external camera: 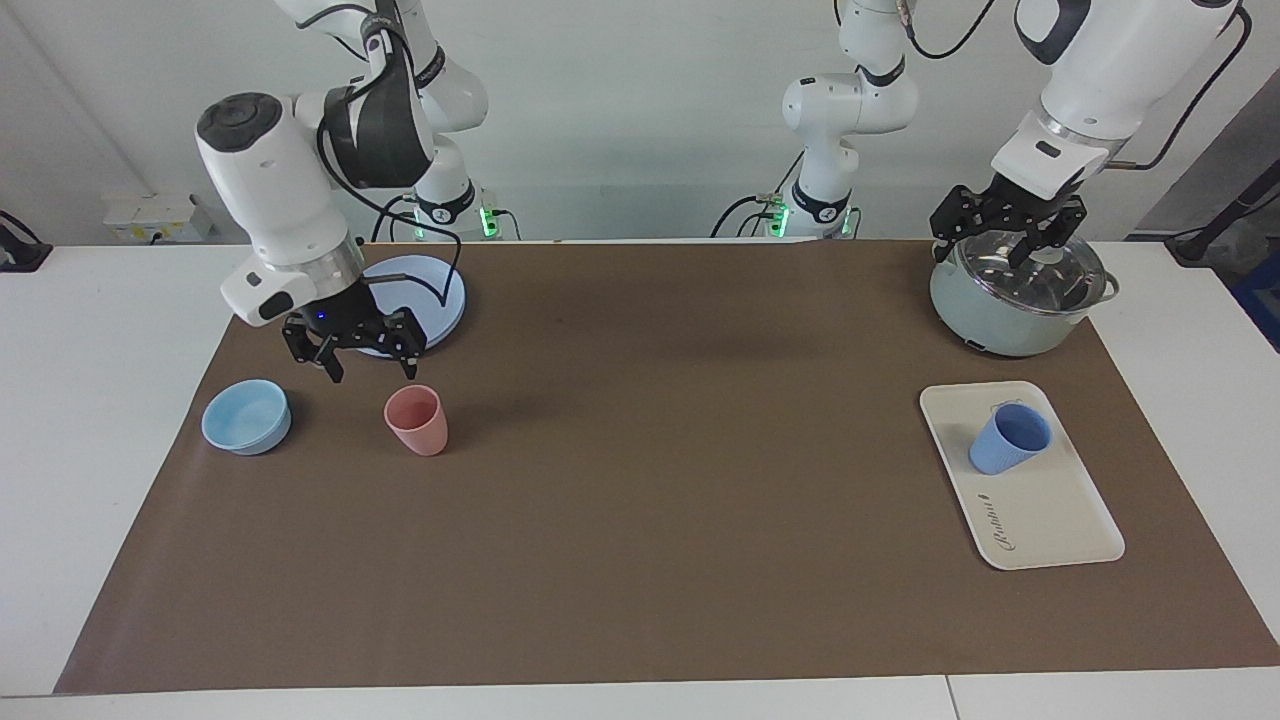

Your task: Place cup on tray

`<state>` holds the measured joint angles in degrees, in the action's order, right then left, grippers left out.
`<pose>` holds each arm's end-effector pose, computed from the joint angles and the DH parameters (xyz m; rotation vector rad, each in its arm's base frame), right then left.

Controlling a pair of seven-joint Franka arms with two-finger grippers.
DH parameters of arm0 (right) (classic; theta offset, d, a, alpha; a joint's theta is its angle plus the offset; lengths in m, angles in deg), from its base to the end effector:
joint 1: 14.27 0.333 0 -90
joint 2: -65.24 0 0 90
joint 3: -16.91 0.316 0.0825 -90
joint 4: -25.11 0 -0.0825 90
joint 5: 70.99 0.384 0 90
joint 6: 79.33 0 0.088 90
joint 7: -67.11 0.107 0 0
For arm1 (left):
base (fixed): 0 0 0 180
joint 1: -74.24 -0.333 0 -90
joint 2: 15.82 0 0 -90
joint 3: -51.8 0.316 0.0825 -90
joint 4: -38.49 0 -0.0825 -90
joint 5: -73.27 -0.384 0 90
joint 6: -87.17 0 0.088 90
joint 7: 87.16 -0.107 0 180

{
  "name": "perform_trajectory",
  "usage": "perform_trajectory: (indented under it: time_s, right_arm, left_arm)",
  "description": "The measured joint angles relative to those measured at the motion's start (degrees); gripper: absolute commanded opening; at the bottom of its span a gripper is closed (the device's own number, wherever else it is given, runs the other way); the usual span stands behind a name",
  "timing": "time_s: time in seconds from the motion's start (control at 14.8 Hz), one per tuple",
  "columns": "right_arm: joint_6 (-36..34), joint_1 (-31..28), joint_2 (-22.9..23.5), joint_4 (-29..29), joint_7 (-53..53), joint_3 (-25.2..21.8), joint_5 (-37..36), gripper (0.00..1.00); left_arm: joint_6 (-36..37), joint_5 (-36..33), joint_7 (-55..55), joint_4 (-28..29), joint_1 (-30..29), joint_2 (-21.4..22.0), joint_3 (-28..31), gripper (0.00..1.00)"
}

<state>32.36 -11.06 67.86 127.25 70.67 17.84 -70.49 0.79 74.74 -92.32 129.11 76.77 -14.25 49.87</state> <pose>0.5879 0.0430 0.5313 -3.1188 -0.0114 -0.1875 0.5374 -0.0451 0.6290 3.1047 -0.2628 -0.0724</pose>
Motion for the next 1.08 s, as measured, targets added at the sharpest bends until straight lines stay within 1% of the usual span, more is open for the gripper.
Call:
perform_trajectory:
  time_s: [0.2, 0.27, 0.47, 0.61, 0.81, 1.08]
  right_arm:
    - [-2.9, -1.1, -3.4, -0.7, -1.1, -0.9, -0.2, 1.00]
    - [-5.6, -1.6, -3.8, -2.4, -1.2, -1.1, -0.7, 0.99]
    - [-14.1, -4.1, -3.7, -9.3, -4.2, -1.4, -2.4, 1.00]
    - [-18.1, -5.1, -3.7, -11.9, -5.8, -1.5, -2.4, 1.00]
    - [-22.0, -4.9, -3.6, -13.7, -6.1, -1.1, -2.4, 1.00]
    - [-25.2, -4.1, -3.3, -14.6, -6.1, -0.4, -2.4, 1.00]
  left_arm:
    - [-0.2, 0.0, 0.3, 0.4, 0.0, 0.0, 0.0, 1.00]
    - [-0.2, 0.0, 0.3, 0.4, 0.0, 0.0, -0.1, 1.00]
    - [-0.2, 0.0, 0.3, 0.4, 0.0, 0.0, -0.1, 1.00]
    - [-0.2, 0.0, 0.3, 0.4, 0.0, 0.0, -0.1, 1.00]
    - [-0.2, 0.0, 0.3, 0.4, 0.0, 0.0, -0.1, 1.00]
    - [-0.2, 0.0, 0.3, 0.4, 0.0, 0.0, -0.1, 1.00]
